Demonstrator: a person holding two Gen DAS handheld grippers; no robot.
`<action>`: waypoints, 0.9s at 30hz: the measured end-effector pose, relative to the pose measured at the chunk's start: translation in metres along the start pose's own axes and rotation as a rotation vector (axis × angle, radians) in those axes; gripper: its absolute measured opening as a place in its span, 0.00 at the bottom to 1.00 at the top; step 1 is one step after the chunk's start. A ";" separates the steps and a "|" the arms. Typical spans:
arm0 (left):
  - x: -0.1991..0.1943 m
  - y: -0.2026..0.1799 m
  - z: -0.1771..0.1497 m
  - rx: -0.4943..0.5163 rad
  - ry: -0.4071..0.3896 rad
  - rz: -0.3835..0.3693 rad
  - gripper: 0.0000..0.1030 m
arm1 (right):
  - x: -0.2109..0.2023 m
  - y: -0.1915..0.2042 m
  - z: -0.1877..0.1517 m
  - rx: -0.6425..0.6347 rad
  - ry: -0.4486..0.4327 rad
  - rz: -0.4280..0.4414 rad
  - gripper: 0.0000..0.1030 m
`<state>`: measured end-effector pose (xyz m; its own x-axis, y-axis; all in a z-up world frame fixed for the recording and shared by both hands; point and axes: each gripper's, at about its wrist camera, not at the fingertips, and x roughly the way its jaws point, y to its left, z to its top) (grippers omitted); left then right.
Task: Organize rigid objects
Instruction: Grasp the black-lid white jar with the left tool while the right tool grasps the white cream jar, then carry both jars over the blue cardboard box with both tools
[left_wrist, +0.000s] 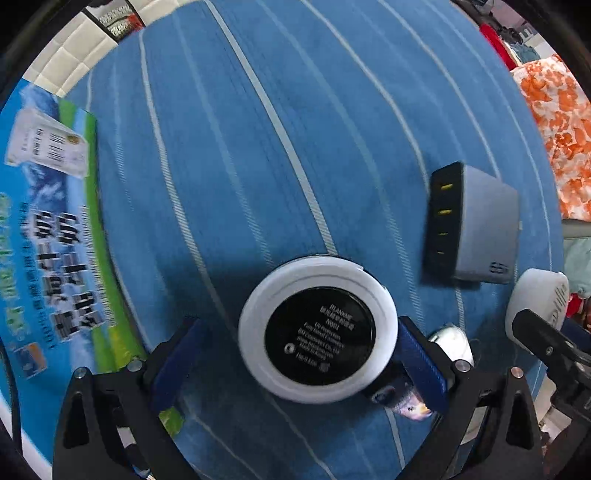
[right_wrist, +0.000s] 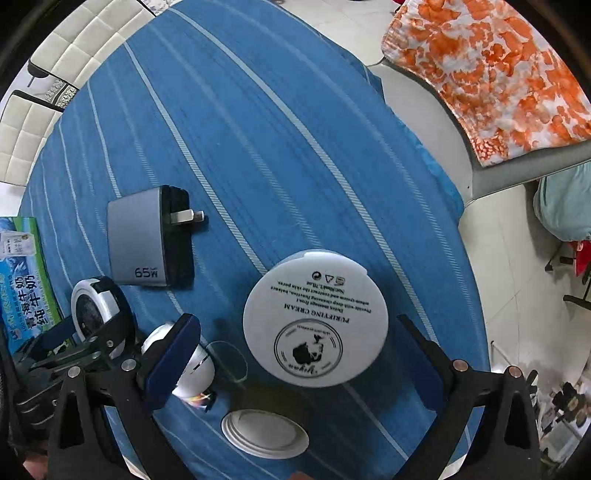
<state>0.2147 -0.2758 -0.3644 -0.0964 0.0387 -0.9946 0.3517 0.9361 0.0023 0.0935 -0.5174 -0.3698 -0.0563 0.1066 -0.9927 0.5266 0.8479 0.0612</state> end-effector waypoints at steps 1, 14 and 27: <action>0.003 -0.001 0.001 -0.002 0.002 0.001 0.99 | 0.002 0.000 0.002 0.003 0.001 -0.002 1.00; -0.017 0.000 -0.031 0.005 -0.114 0.018 0.71 | 0.012 0.003 -0.001 -0.013 -0.042 -0.087 0.68; -0.076 -0.004 -0.083 0.005 -0.255 0.012 0.71 | -0.049 0.038 -0.041 -0.156 -0.185 -0.087 0.68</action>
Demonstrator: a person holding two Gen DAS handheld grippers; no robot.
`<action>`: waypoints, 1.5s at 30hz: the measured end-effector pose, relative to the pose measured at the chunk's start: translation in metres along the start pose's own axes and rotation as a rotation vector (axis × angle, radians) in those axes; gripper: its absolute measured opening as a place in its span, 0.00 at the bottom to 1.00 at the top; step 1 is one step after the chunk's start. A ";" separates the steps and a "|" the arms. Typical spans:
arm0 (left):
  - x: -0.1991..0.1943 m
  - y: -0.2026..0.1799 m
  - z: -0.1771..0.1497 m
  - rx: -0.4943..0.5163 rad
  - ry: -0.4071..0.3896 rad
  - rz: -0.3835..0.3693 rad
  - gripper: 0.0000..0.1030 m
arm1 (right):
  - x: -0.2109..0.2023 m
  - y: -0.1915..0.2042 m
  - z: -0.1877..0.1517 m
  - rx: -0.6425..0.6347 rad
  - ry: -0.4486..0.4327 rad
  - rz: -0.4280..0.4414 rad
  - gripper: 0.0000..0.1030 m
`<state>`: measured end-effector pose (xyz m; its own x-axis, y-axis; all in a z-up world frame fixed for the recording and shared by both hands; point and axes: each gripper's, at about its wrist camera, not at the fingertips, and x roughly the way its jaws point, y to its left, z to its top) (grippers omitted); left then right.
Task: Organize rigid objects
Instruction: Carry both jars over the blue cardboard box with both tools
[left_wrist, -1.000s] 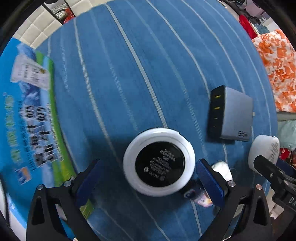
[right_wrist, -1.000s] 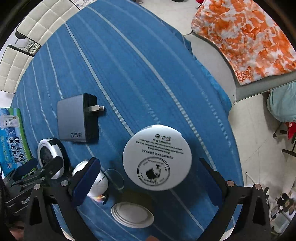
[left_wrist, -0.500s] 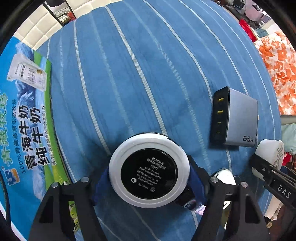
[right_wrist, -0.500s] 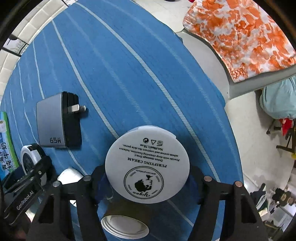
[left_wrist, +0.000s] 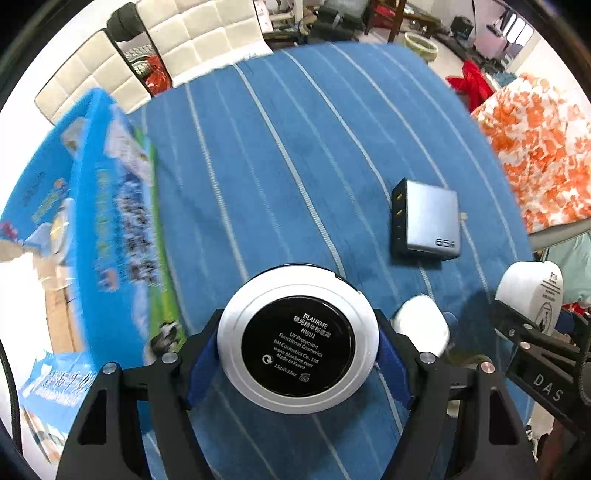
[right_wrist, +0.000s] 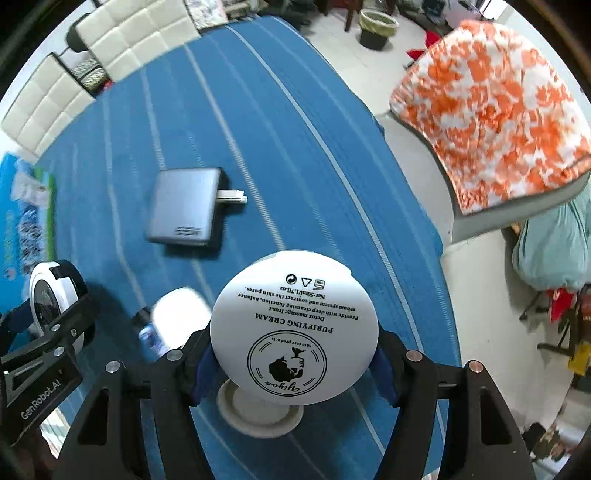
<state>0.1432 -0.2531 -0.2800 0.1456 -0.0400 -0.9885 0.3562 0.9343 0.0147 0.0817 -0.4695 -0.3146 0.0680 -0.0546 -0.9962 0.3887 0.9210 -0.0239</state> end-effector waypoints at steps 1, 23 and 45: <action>-0.008 0.004 0.000 -0.003 -0.014 -0.002 0.71 | -0.005 0.002 -0.001 -0.008 -0.010 0.004 0.68; -0.172 0.222 -0.061 -0.244 -0.290 0.086 0.71 | -0.180 0.213 -0.046 -0.325 -0.219 0.301 0.68; 0.006 0.385 -0.001 -0.330 0.033 0.146 0.71 | 0.003 0.382 -0.001 -0.361 0.125 0.184 0.68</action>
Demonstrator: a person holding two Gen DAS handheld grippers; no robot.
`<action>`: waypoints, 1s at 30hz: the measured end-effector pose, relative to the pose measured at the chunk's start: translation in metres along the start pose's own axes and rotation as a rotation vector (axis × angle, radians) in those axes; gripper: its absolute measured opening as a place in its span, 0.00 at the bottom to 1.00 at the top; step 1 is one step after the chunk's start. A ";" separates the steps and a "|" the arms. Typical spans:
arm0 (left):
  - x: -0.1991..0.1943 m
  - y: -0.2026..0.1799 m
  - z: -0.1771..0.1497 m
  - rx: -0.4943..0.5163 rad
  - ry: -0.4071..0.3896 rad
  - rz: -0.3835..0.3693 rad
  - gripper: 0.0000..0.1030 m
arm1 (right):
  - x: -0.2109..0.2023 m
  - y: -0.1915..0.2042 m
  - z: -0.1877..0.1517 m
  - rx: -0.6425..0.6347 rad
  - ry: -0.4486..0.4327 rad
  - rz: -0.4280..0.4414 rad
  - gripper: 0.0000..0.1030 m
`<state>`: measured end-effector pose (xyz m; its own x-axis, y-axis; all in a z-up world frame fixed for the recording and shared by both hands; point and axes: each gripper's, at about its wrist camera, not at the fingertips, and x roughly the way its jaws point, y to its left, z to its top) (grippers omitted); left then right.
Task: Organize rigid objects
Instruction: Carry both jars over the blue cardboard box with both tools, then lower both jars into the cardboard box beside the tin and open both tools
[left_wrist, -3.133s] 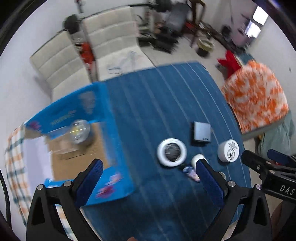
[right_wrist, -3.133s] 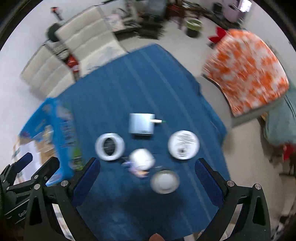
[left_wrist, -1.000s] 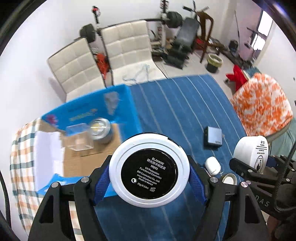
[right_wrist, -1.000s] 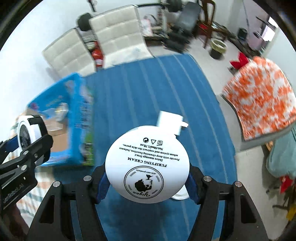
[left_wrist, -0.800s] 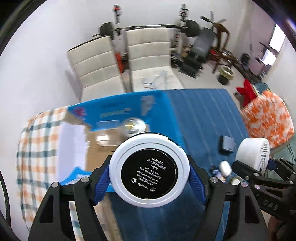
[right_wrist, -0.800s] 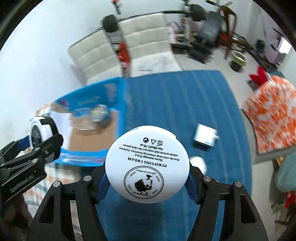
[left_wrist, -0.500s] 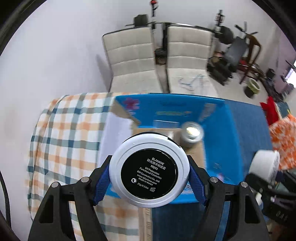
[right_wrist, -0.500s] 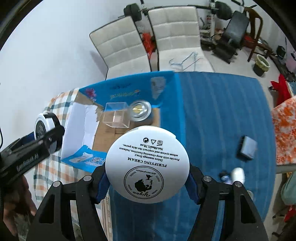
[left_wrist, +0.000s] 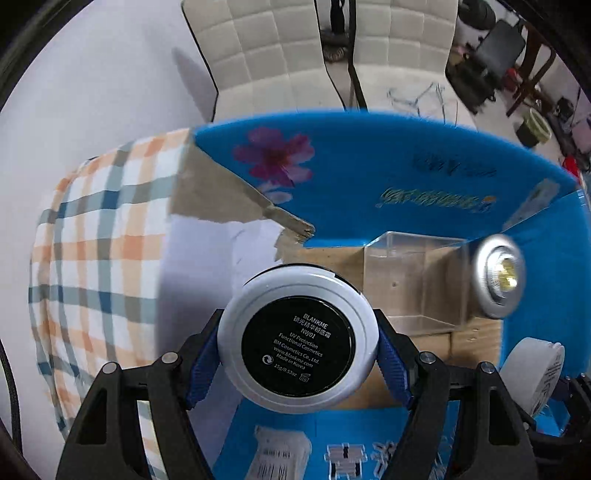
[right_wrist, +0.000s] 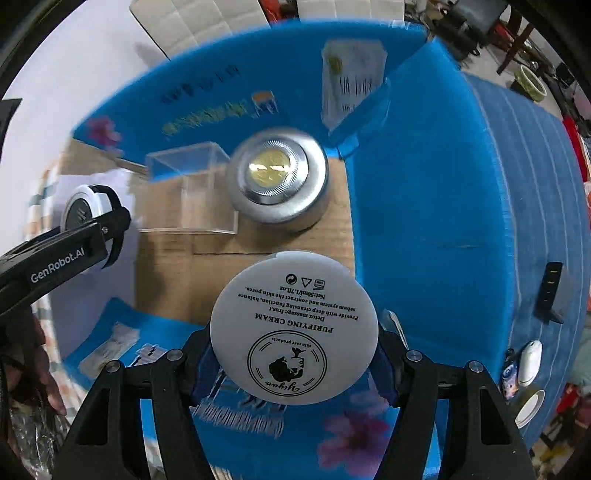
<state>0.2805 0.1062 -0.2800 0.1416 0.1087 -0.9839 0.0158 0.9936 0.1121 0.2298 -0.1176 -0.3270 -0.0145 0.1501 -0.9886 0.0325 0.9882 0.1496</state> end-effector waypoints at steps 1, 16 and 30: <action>0.004 -0.001 0.001 0.006 0.007 0.001 0.71 | 0.006 0.000 0.002 0.004 0.012 -0.009 0.68; 0.039 -0.016 -0.003 0.039 0.084 -0.013 0.71 | 0.058 0.013 0.022 0.014 0.117 -0.051 0.68; 0.038 -0.013 0.001 0.027 0.105 -0.025 0.71 | 0.054 0.010 0.023 0.027 0.147 -0.025 0.69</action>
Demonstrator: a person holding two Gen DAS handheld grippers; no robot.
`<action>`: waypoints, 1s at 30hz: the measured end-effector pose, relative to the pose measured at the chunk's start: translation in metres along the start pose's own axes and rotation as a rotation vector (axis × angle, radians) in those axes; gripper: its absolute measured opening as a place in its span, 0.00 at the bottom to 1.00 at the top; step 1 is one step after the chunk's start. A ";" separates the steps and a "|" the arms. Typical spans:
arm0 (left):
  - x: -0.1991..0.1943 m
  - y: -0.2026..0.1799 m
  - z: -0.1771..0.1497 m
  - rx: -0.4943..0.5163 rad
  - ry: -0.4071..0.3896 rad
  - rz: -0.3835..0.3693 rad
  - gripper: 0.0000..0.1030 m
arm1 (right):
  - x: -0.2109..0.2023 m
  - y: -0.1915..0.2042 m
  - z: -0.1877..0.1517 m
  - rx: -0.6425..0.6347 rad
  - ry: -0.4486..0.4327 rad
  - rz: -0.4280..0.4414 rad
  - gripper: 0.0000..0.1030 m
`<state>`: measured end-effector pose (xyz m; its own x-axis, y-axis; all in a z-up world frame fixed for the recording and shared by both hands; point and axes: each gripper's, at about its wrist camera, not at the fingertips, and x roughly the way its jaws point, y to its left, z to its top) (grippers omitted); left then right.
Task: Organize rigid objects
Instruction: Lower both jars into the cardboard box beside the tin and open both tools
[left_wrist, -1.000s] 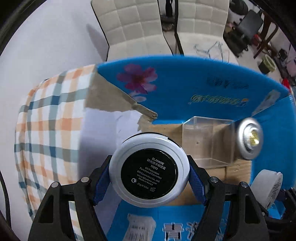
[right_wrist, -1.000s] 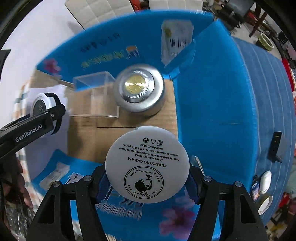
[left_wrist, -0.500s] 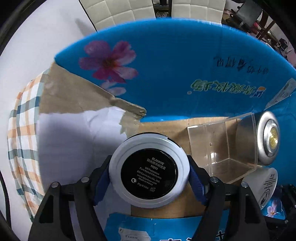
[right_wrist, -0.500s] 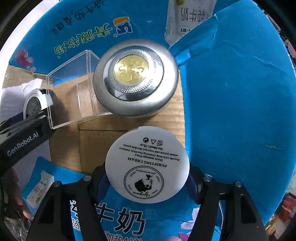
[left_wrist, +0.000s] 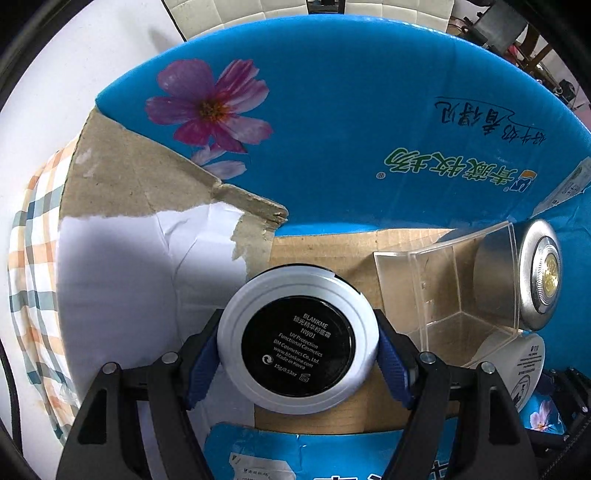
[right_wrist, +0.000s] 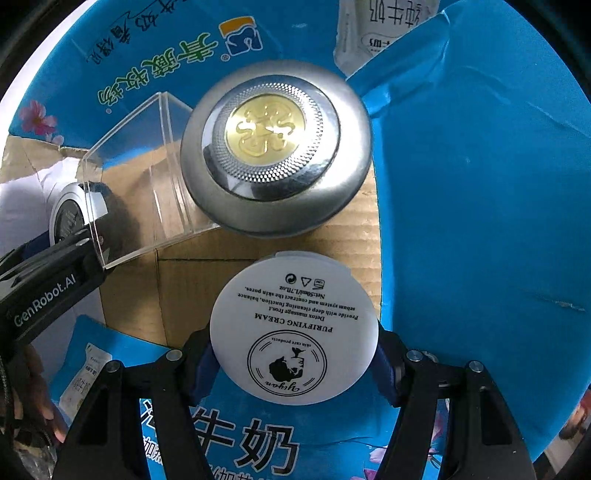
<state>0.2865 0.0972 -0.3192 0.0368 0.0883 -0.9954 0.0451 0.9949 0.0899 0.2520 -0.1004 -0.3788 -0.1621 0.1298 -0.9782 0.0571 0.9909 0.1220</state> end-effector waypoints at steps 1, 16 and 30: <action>-0.001 -0.002 -0.001 0.001 0.001 0.002 0.71 | 0.002 0.000 0.000 -0.002 0.001 0.001 0.69; 0.010 -0.002 0.008 -0.004 0.015 0.000 0.71 | 0.000 0.002 0.003 -0.012 0.020 -0.001 0.69; 0.010 -0.001 0.011 -0.005 0.023 -0.001 0.71 | 0.000 0.002 0.006 -0.015 0.032 -0.003 0.69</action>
<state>0.2980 0.0962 -0.3294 0.0137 0.0883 -0.9960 0.0404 0.9952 0.0888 0.2584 -0.0991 -0.3797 -0.1935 0.1274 -0.9728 0.0416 0.9917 0.1216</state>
